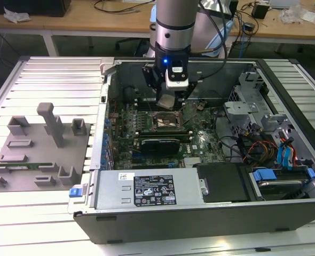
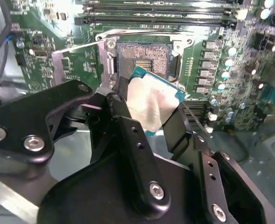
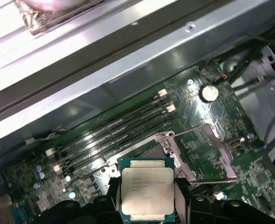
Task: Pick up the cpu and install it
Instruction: 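Place the cpu into insertion slot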
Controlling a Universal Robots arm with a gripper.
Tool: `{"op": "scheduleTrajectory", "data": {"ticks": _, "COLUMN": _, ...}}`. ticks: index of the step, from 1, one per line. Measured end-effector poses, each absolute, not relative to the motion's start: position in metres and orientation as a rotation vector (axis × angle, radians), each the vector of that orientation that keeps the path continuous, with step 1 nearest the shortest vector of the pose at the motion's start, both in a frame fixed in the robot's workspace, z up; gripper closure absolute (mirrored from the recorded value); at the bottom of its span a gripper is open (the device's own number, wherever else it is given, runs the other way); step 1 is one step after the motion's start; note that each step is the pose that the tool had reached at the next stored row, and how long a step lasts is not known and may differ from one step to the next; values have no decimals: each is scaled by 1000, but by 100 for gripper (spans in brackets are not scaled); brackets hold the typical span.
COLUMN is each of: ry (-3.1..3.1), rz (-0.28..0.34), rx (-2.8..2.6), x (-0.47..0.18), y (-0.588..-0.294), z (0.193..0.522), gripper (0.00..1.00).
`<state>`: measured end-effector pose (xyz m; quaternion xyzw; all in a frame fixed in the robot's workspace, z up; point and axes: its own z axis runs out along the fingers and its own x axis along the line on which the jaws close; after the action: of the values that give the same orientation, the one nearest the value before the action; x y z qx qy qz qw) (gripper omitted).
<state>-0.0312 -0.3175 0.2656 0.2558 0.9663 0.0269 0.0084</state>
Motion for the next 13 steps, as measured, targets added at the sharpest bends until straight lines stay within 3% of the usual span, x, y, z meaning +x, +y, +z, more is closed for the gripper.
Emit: {"op": "scheduleTrajectory", "data": {"ticks": 13, "ry": 2882, "rz": 80, "rx": 1188, "x": -31, "y": -318, "z": 265, "gripper": 45}}
